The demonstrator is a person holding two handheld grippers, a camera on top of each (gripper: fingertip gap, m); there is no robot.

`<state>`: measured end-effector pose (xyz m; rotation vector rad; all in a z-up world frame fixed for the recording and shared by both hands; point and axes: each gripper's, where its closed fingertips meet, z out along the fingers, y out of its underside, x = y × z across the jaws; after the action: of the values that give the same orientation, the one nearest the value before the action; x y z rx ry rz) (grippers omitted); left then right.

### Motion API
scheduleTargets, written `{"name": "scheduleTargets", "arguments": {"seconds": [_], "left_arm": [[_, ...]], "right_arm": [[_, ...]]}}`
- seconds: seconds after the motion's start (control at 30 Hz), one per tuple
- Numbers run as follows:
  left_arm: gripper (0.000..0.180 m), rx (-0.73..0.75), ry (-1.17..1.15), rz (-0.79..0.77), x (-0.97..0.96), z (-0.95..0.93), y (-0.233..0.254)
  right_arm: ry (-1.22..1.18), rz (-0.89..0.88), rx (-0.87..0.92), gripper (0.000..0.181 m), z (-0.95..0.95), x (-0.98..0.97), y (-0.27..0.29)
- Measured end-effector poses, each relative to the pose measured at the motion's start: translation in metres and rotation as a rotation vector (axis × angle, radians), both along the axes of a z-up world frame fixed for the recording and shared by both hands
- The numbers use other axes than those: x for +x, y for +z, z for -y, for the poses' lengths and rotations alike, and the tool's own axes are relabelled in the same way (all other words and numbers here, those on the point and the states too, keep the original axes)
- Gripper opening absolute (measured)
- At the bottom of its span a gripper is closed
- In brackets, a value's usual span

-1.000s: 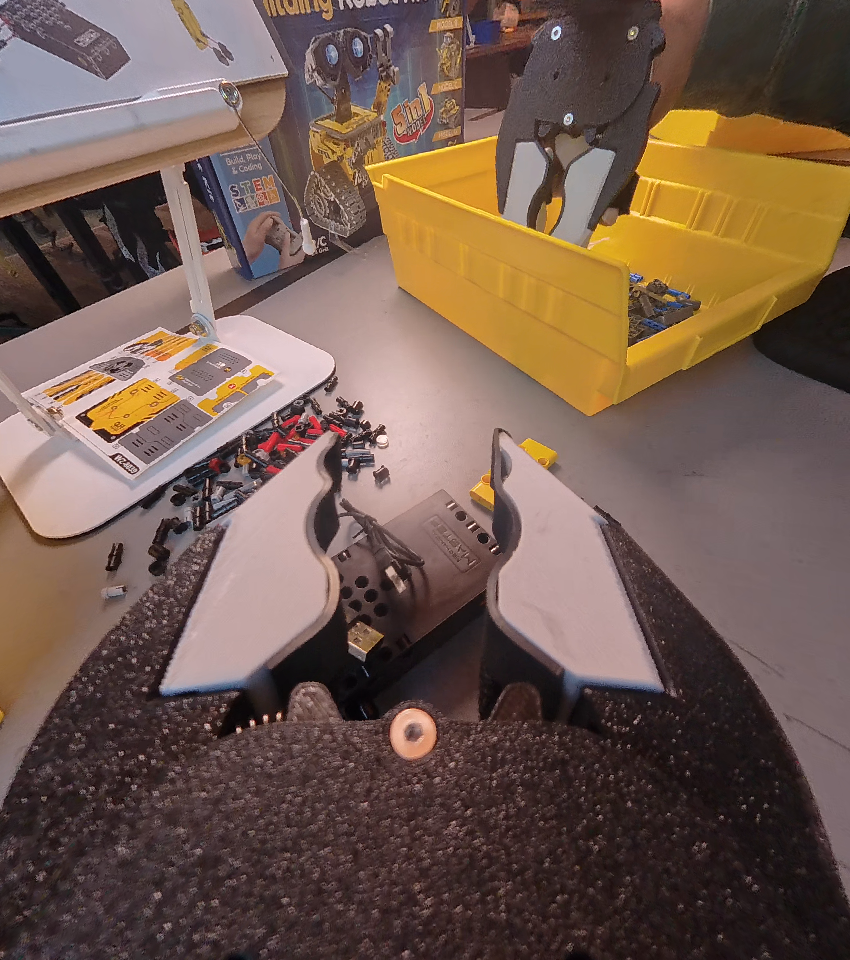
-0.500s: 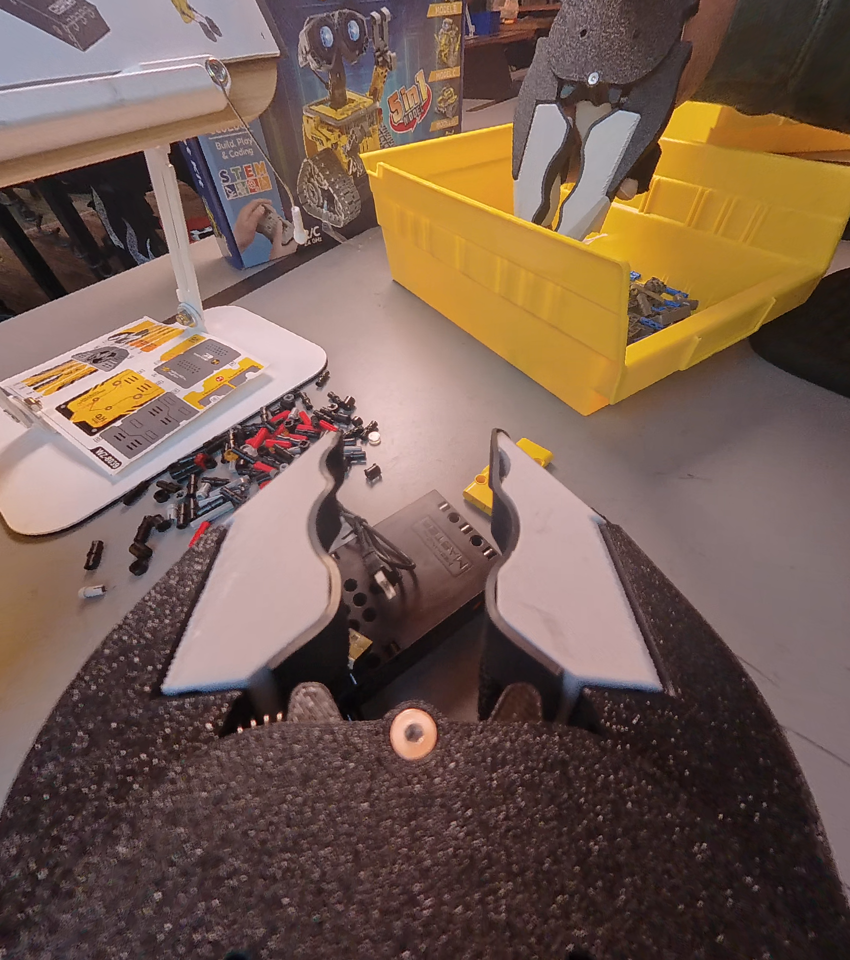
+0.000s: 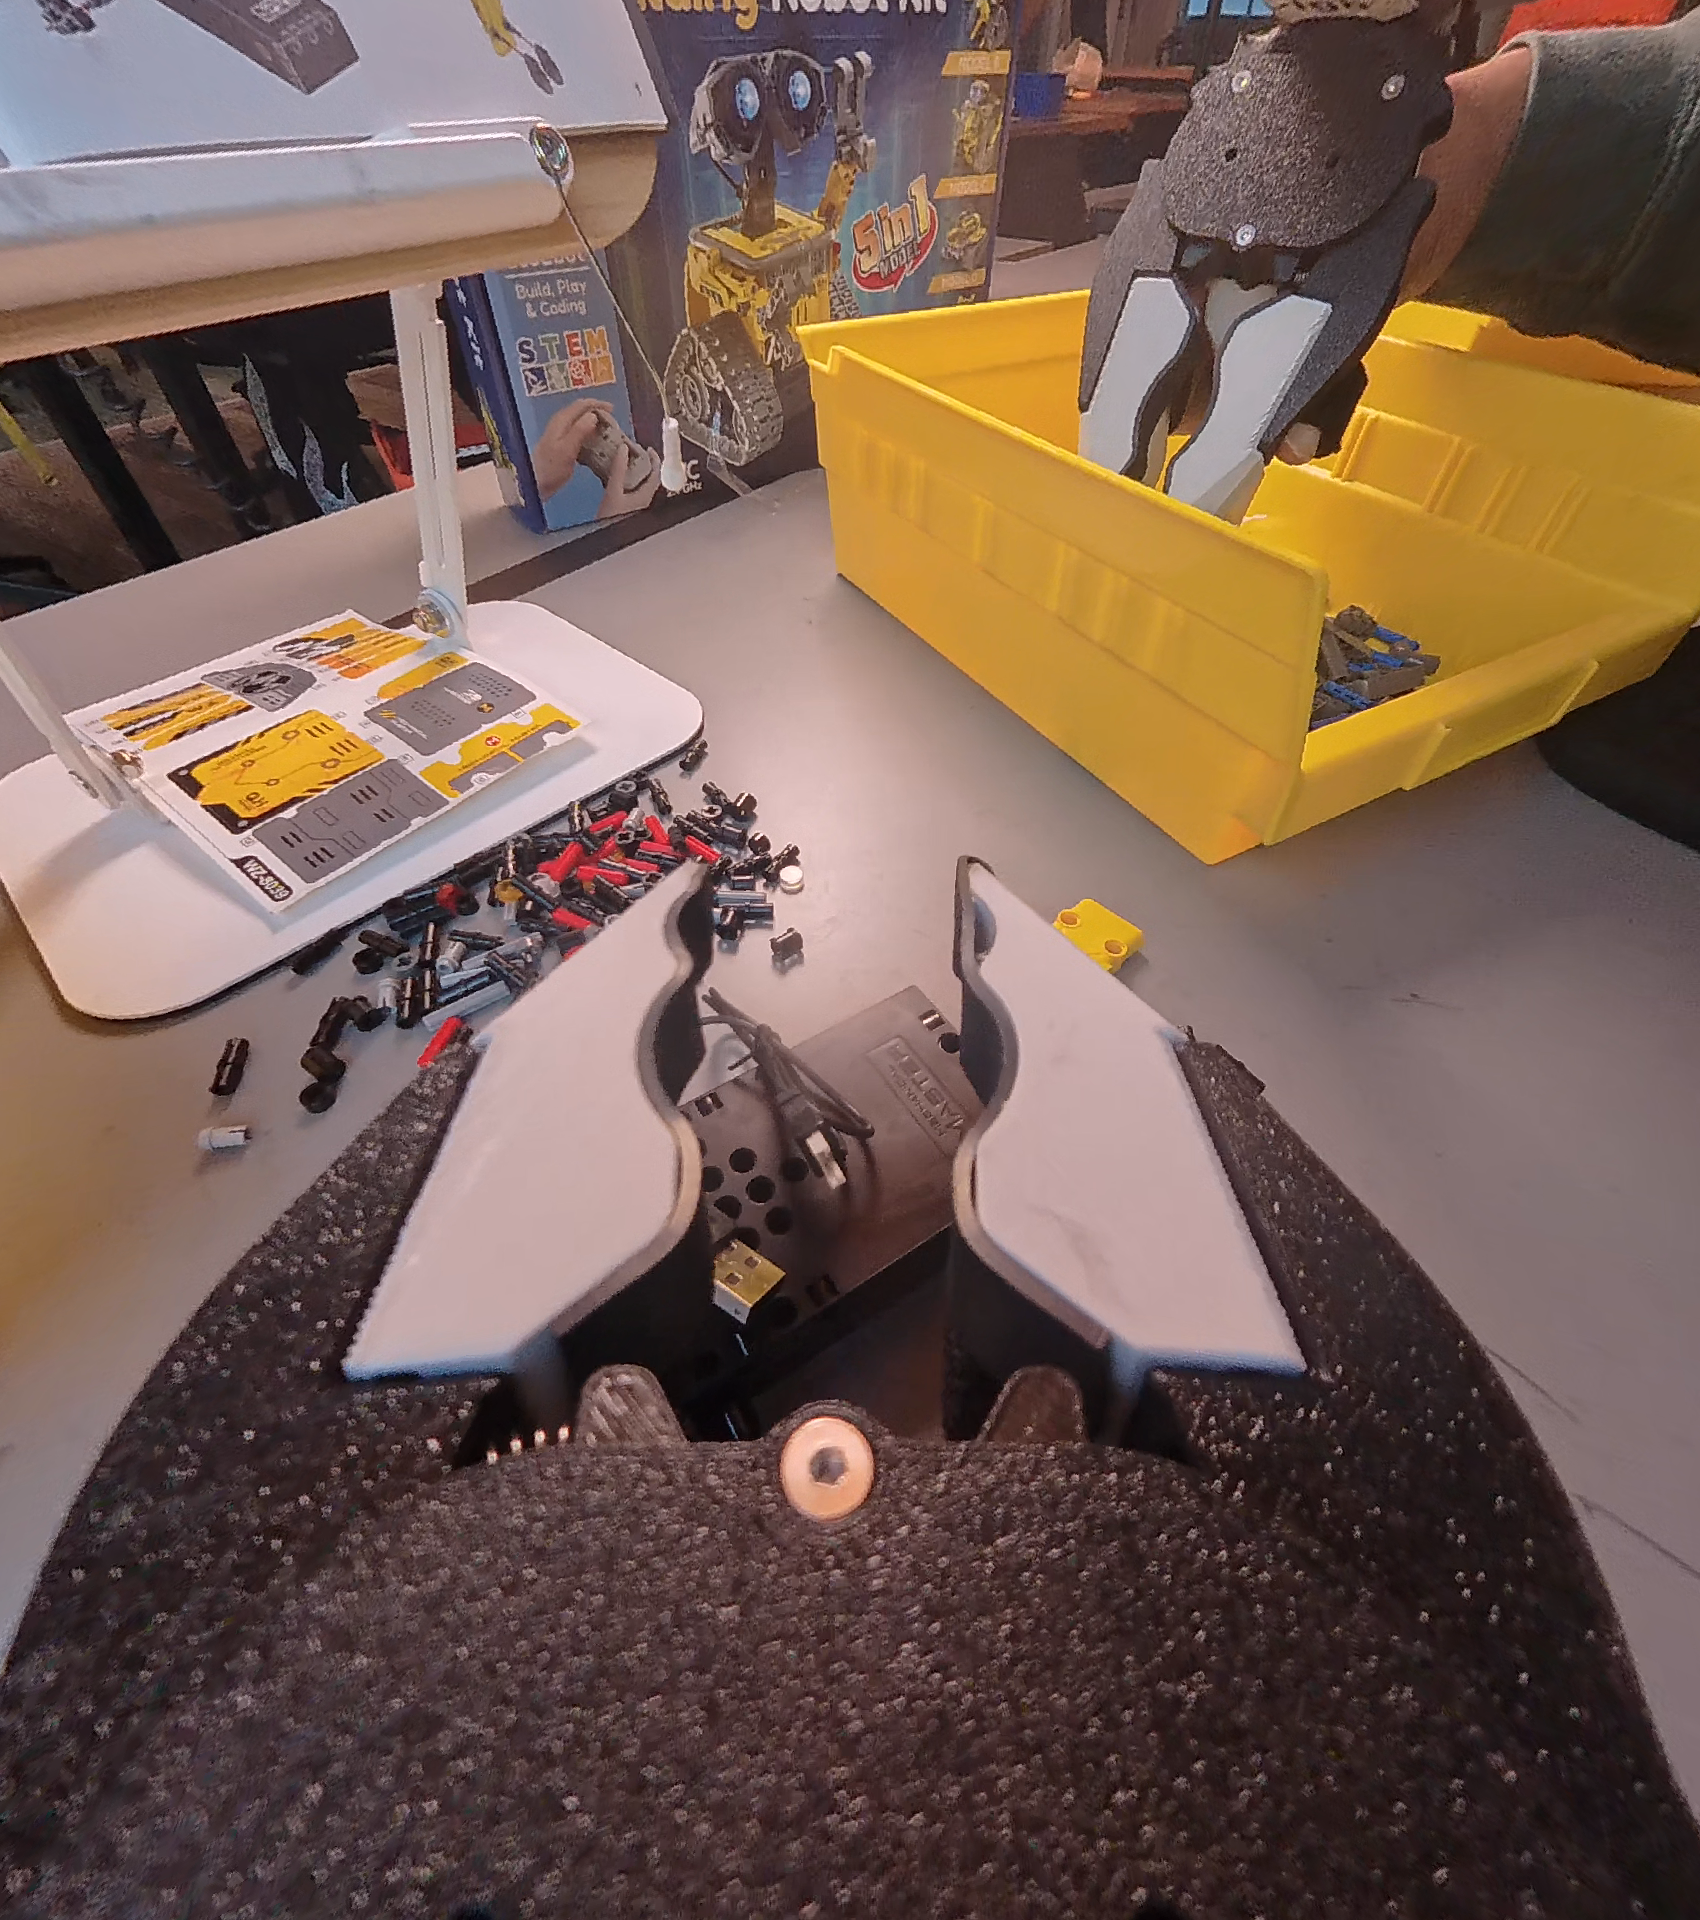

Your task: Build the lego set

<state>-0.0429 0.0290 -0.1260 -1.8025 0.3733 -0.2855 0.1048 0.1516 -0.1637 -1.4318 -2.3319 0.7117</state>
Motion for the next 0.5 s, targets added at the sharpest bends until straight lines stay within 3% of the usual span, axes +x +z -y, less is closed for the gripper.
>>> {"name": "scheduleTargets", "arguments": {"seconds": [0.5], "left_arm": [[0.049, -0.011, 0.004, 0.016, -0.002, -0.001, 0.000]], "right_arm": [[-0.021, -0.074, -0.053, 0.006, -0.001, -0.005, 0.012]]}}
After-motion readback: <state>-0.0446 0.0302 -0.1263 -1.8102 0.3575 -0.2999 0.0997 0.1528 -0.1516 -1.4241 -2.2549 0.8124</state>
